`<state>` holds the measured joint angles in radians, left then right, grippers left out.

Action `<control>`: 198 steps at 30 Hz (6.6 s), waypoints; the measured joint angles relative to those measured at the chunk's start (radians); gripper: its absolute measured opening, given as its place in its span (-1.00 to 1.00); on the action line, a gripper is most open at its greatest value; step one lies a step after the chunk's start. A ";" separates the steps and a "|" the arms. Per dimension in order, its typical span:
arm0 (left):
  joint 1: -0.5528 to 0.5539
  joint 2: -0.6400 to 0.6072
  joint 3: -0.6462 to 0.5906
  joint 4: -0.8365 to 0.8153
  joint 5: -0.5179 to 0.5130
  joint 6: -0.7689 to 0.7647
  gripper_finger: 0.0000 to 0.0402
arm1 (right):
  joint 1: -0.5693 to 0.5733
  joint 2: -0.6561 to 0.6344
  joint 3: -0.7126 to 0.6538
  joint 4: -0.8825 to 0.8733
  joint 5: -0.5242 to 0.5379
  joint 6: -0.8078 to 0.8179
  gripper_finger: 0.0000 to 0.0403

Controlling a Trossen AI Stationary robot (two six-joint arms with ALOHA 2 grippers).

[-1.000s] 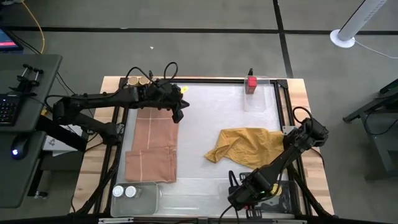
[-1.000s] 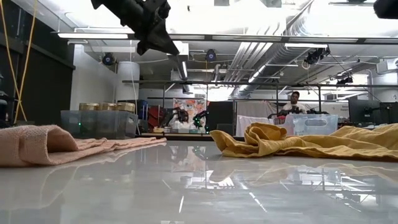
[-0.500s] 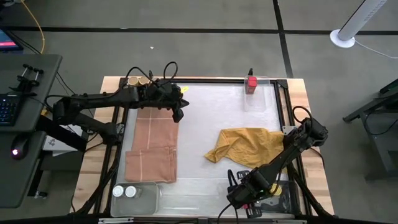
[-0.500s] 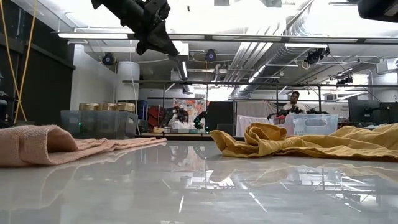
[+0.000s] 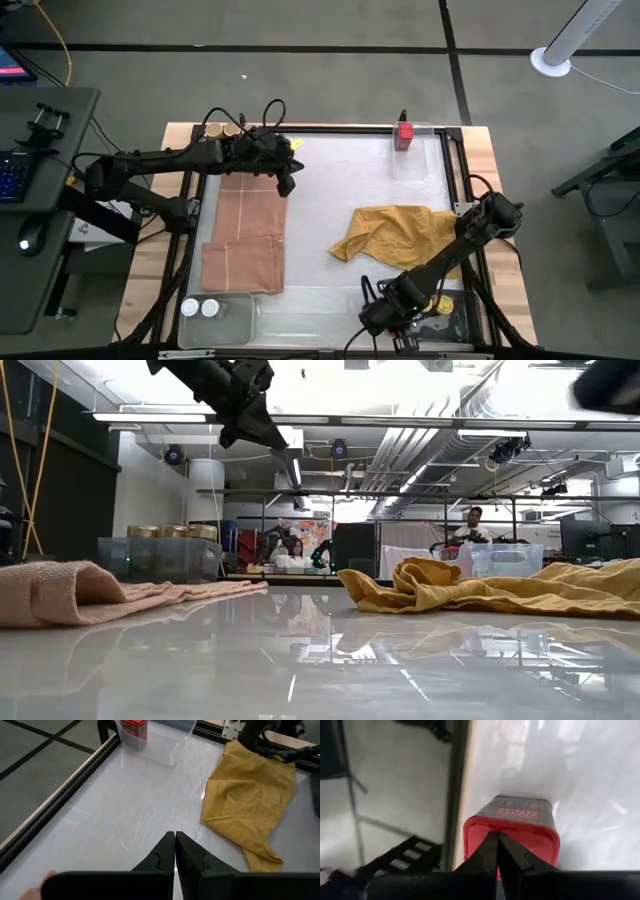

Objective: Sort spices by type
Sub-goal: Put the red seasoning can into the transparent bin

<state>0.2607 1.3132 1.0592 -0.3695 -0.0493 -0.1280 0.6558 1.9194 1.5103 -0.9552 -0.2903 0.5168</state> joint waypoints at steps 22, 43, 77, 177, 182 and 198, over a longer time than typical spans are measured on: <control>-0.003 -0.135 0.000 -0.007 0.257 -0.028 -1.00 | -0.542 0.021 -0.004 0.245 0.370 -0.613 -1.00; -0.033 -0.395 0.002 0.015 0.246 -0.178 -1.00 | -1.038 0.021 0.014 0.284 0.351 -0.248 -1.00; -0.100 -0.312 0.000 -0.158 0.239 -0.088 -1.00 | -1.126 -0.014 0.031 0.194 0.470 0.307 -1.00; -0.140 -0.319 0.000 -0.197 0.170 0.140 -1.00 | -0.765 0.027 0.067 0.197 0.531 -0.210 -0.03; -0.087 -0.278 0.002 0.065 0.166 0.131 -1.00 | -0.800 -0.157 0.005 -0.020 0.663 -0.183 -0.03; -0.010 0.143 0.001 0.698 0.267 -0.065 -1.00 | -1.034 -0.850 -0.557 -0.120 0.947 0.418 -0.03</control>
<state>0.2509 1.4560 1.0599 0.3282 0.2181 -0.1931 -0.3785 1.0693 0.9533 -1.0752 0.6567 0.9347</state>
